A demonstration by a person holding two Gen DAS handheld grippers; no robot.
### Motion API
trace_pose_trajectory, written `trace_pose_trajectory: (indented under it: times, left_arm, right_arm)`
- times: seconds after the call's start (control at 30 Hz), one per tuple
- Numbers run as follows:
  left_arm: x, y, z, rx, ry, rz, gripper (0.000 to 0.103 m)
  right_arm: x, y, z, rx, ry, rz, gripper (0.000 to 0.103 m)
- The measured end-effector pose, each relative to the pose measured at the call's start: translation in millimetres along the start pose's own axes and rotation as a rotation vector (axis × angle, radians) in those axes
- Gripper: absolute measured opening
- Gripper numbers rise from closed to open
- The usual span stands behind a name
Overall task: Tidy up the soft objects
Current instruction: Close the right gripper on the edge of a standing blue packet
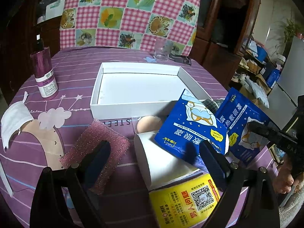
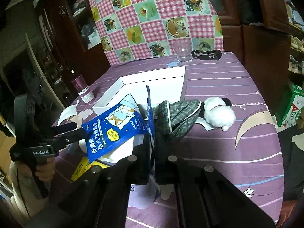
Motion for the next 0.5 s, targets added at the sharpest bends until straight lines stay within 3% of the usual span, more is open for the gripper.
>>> trace_pose_trajectory:
  times: [0.5]
  left_arm:
    - [-0.4, -0.2, -1.5, 0.014, 0.007, -0.017, 0.095]
  right_arm:
    - [-2.1, -7.1, 10.4, 0.027, 0.037, -0.005, 0.005]
Point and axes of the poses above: each gripper's, at about its wrist camera, not at the fingertips, and y roughly the way its jaws point, x to its right, z to its top, the point moved 6 cm from there along y, roughly the way its jaws point, and after that the axes turned 11 degrees about -z, right-handed, at the moved point
